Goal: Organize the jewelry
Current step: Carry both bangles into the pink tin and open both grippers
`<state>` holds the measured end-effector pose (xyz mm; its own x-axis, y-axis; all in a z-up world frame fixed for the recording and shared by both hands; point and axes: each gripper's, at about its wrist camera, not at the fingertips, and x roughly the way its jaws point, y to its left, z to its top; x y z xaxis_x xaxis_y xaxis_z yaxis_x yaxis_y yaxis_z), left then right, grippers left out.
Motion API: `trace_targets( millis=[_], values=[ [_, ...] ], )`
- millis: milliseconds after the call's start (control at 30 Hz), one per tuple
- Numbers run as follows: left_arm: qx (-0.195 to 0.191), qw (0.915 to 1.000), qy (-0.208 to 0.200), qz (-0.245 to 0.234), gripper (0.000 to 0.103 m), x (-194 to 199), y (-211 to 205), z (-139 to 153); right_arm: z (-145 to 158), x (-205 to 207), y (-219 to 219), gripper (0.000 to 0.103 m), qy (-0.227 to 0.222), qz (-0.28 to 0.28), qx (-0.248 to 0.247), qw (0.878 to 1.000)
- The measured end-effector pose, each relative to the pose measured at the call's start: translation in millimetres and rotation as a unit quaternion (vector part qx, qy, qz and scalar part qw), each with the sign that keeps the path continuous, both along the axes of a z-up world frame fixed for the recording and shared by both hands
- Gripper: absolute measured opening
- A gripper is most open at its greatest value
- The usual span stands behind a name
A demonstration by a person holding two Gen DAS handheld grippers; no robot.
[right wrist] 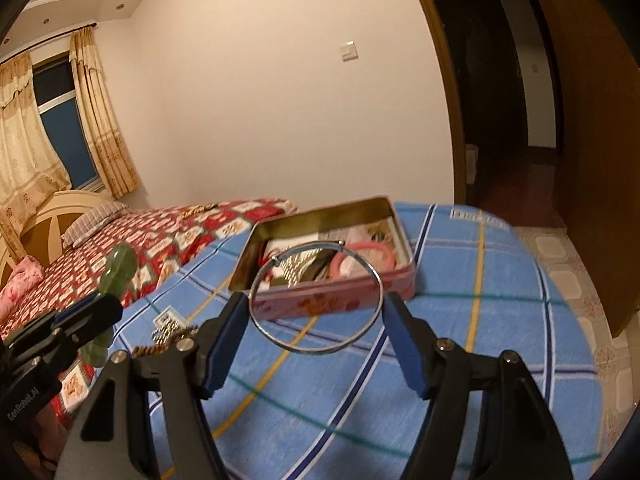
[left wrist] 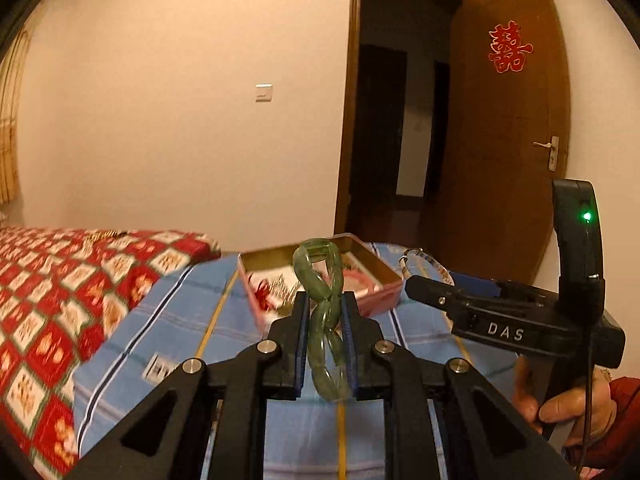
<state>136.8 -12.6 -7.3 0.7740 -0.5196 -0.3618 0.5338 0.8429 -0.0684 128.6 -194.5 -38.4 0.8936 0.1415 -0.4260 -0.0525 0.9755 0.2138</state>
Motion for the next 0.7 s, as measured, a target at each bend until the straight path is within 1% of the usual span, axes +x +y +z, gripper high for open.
trace_targets(
  millis=[33, 167, 267, 433, 567, 700],
  values=[
    [-0.003, 1.0000, -0.002, -0.001, 0.015, 4, -3, 2, 2, 4, -2, 0.071, -0.003, -0.002, -0.001, 1.000],
    [-0.039, 0.9992, 0.009, -0.002, 0.015, 30, -12, 7, 11, 20, -12, 0.071, -0.018, -0.015, -0.004, 1.000],
    [-0.050, 0.9987, 0.015, 0.000, 0.015, 48, -20, 7, 15, 35, -18, 0.071, -0.027, -0.024, -0.013, 0.999],
    [-0.042, 0.9989, 0.020, 0.006, 0.015, 77, -40, 3, 12, 65, -26, 0.071, -0.031, -0.048, -0.033, 0.998],
    [-0.049, 0.9977, 0.045, 0.016, 0.015, 107, -53, -8, 7, 94, -34, 0.071, -0.019, -0.056, -0.012, 0.998],
    [-0.023, 0.9972, 0.062, 0.033, 0.015, 132, -68, -22, 0, 123, -32, 0.071, -0.007, -0.050, -0.011, 0.999]
  ],
)
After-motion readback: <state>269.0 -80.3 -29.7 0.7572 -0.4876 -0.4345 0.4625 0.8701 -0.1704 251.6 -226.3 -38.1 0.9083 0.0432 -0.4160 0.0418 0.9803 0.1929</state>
